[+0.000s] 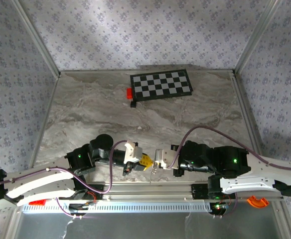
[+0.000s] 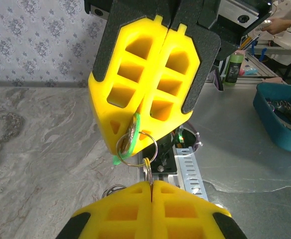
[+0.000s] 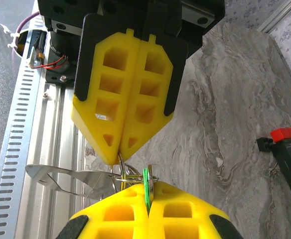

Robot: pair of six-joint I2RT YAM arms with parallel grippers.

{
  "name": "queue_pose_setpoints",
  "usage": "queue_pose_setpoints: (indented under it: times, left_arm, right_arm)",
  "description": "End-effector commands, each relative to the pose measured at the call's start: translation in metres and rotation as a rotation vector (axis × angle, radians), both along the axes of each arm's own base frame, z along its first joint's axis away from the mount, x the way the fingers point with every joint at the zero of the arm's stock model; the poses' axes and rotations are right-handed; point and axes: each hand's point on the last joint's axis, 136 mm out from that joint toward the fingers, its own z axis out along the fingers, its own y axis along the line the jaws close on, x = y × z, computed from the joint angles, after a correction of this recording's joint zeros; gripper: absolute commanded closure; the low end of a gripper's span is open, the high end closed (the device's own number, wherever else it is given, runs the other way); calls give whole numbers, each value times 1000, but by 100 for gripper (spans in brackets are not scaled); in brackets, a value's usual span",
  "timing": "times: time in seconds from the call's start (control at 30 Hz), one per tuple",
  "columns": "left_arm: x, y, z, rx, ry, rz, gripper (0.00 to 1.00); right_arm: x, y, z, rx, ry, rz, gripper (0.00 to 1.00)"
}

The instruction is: Put the keys on the keyring

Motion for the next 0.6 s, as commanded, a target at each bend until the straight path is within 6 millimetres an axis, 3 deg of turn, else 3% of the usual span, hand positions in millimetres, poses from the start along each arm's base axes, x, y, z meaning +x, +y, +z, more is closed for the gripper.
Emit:
queue_pose_setpoints:
  times: [0.0, 0.3, 0.57]
  left_arm:
    - [2, -1, 21, -41, -36, 2, 100]
    - [18, 1, 18, -34, -62, 93, 100]
    - [34, 4, 11, -26, -74, 188, 72]
  right_arm:
    - [6, -2, 20, 38, -29, -29, 100]
    - [14, -1, 15, -1, -4, -57, 100]
    - [41, -2, 4, -77, 58, -144, 100]
